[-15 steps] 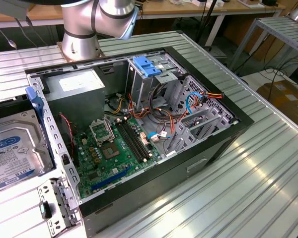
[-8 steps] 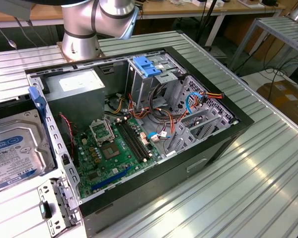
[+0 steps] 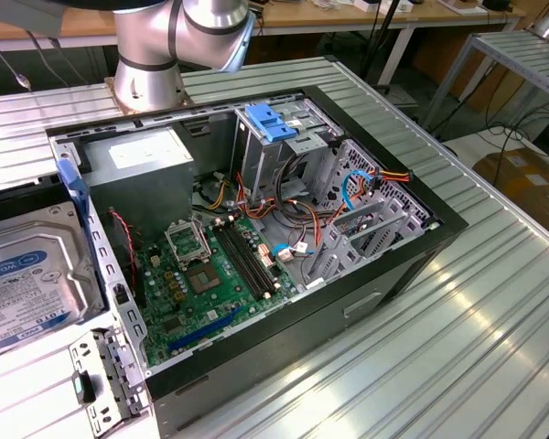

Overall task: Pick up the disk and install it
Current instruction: 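Pick up the disk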

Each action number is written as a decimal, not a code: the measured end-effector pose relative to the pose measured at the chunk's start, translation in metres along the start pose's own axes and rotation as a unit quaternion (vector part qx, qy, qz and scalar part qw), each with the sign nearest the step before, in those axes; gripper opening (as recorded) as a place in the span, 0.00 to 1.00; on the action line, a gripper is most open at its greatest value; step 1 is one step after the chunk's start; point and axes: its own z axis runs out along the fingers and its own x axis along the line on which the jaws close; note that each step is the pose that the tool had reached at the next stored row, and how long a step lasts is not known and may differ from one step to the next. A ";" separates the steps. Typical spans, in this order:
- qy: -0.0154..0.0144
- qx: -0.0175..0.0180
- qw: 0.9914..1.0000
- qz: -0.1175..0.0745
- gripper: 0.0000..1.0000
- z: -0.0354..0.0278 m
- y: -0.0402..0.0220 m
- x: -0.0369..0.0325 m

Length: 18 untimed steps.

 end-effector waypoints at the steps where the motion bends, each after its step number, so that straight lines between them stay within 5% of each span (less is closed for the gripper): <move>1: 0.000 0.000 1.000 0.000 0.36 0.0001 -0.0001 0.0002; 18: 0.000 0.000 1.000 0.000 0.36 -0.0002 -0.0022 0.0043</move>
